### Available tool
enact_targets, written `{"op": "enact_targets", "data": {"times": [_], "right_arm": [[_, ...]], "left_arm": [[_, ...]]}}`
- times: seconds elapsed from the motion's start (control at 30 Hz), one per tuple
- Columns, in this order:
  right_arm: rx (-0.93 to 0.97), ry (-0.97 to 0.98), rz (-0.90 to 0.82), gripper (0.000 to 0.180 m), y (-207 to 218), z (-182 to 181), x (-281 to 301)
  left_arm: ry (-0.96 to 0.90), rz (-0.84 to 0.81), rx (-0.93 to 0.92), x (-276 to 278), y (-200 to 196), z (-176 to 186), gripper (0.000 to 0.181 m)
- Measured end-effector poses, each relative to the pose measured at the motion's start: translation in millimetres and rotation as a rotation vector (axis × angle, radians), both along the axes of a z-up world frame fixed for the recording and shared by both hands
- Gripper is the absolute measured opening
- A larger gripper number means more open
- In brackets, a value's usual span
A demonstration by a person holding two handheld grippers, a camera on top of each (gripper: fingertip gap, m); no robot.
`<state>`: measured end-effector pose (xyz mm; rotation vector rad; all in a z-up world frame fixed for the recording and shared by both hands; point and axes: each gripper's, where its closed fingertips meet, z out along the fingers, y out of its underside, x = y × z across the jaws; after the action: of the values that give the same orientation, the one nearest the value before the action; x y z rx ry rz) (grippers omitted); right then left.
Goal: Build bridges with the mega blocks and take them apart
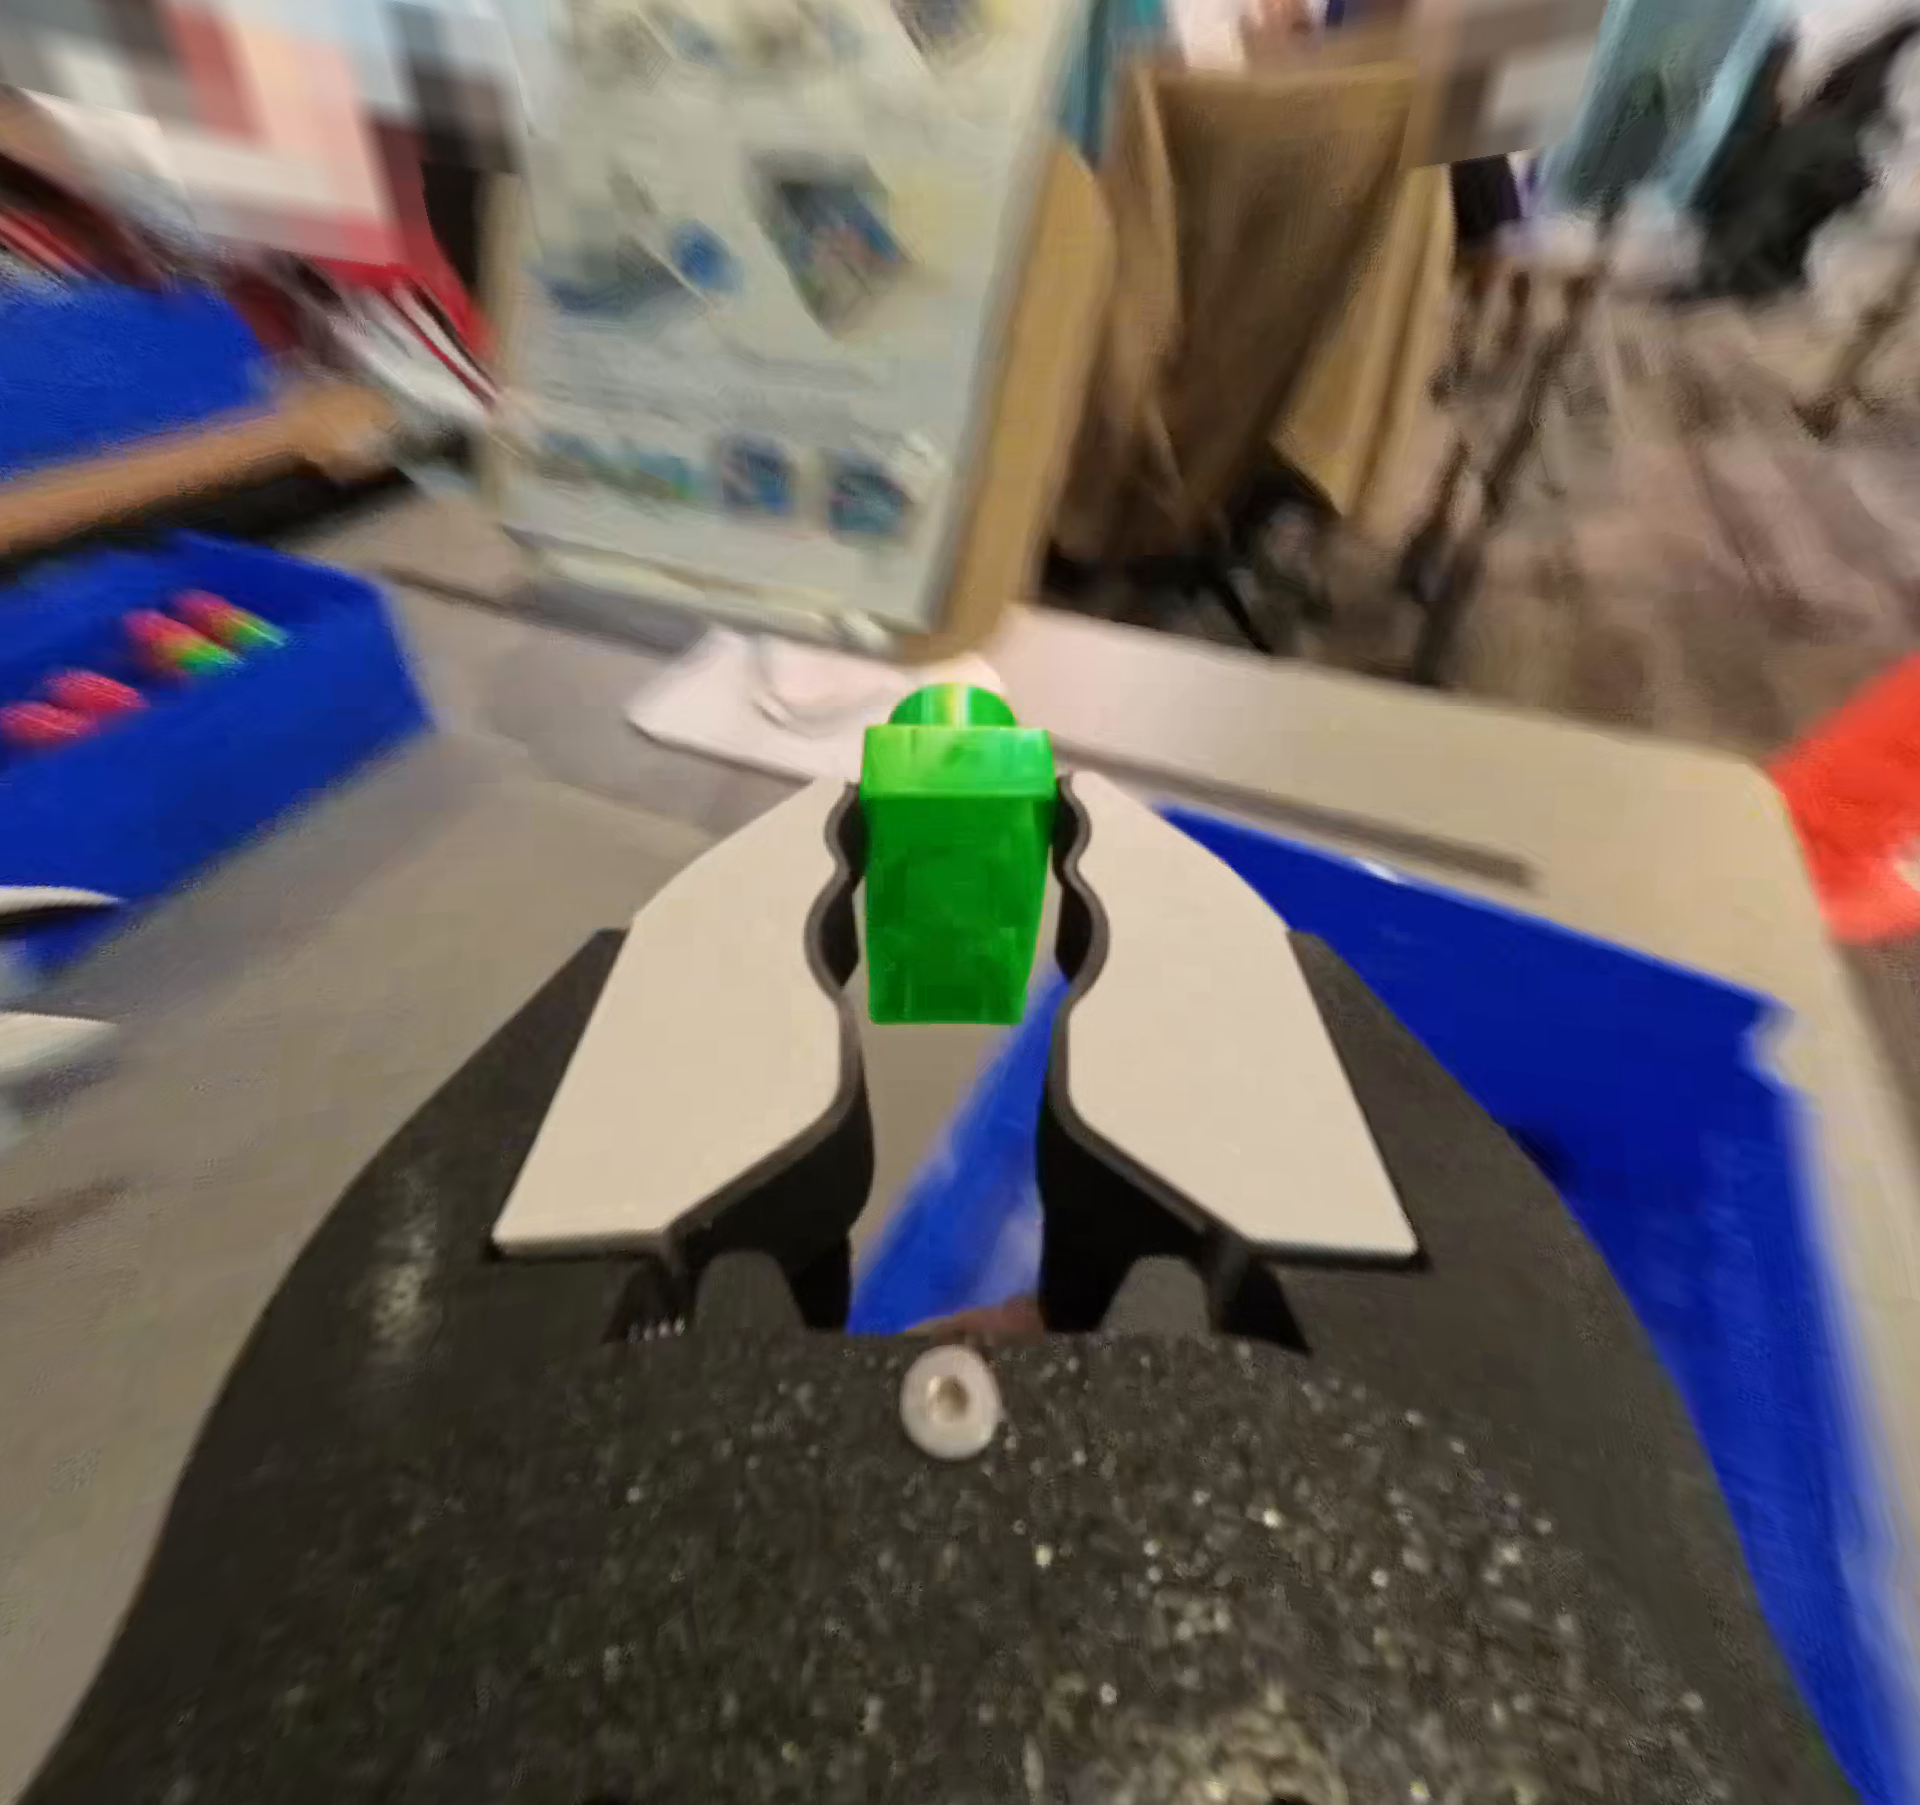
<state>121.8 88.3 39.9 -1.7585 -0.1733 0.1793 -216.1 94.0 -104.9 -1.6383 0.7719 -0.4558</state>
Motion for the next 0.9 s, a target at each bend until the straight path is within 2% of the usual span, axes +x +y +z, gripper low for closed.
{"op": "enact_targets", "data": {"times": [0.07, 0.17, 0.23, 0.3, 0.47, 0.57, 0.8, 0.9], "right_arm": [[-0.208, -0.04, -0.089, 0.034, 25.6, -29.2, 52.9], [-0.462, 0.013, -0.122, 0.034, 45.8, -80.0, 91.6], [-0.557, -0.047, -0.143, 0.035, 48.9, -105.5, 104.0], [-0.64, -0.028, -0.128, 0.035, 48.4, -127.1, 103.4], [-0.763, -0.057, -0.172, 0.035, 46.4, -167.6, 114.2], [-0.814, -0.074, -0.181, 0.035, 46.0, -185.3, 117.8], [-0.804, -0.113, -0.204, 0.036, 50.1, -186.7, 119.1], [-0.744, -0.127, -0.225, 0.058, 50.1, -176.0, 122.5]], "left_arm": [[0.0, -0.009, 0.0, 1.9, -0.7, 0.3, 0.059], [0.007, -0.014, -0.007, 4.0, 0.2, -1.1, 0.059], [0.01, -0.016, -0.014, 4.0, 1.1, -2.3, 0.059], [0.017, -0.019, -0.035, 3.9, 1.8, -5.9, 0.059], [0.008, -0.029, -0.047, 2.1, 0.8, -6.3, 0.059], [0.017, -0.034, -0.045, 2.1, 0.3, -7.3, 0.059], [0.055, -0.044, -0.031, 6.1, -1.4, -10.6, 0.059], [0.067, -0.046, -0.02, 7.1, -2.5, -10.9, 0.059]]}}
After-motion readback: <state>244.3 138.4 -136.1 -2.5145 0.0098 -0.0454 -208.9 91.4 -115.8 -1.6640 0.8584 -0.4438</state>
